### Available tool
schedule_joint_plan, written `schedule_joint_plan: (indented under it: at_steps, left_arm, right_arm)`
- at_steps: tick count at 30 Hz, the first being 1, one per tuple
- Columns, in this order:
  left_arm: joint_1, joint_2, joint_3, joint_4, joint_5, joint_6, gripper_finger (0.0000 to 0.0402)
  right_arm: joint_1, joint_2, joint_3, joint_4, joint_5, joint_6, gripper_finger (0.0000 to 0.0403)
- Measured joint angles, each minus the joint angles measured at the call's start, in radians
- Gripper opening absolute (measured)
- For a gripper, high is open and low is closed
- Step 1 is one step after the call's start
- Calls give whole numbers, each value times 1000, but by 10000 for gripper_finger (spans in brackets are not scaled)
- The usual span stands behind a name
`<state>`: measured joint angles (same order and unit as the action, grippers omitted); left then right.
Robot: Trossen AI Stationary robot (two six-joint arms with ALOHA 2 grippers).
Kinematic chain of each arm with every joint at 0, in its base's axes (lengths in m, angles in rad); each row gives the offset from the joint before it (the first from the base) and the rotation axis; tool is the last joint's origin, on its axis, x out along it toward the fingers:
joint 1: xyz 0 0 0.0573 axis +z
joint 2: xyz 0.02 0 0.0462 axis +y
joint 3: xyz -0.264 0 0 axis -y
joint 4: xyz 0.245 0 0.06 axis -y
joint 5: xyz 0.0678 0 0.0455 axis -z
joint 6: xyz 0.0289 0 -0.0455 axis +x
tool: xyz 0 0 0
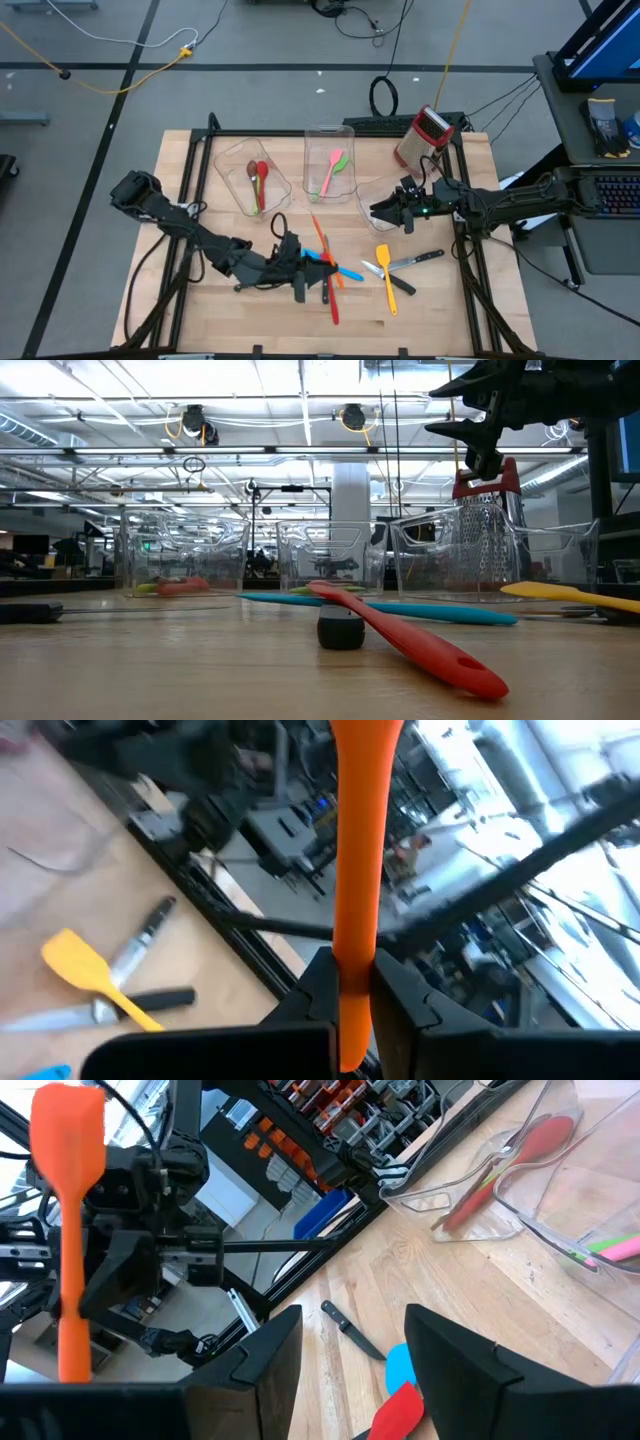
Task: Pick & Place Kitchen Items
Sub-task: Put the orange spatula into the middle bin
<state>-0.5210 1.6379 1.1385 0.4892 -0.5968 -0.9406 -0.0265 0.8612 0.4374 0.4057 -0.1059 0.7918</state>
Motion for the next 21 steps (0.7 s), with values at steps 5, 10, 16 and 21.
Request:
schedule_joint_plan:
  at_steps: [5,10,16,21]
  left_arm:
    - [77,-1,0,-59,-12,-38,17]
    - [209,-1,0,-200,142,-139,17]
    - [408,-1,17,-367,394,-178,17]
    - [568,-1,117,-668,560,-137,17]
  right_arm:
    - [0,0,0,0,0,0,171]
    - [0,0,0,0,0,0,171]
    - [0,0,0,0,0,0,171]
    - [0,0,0,0,2,0,171]
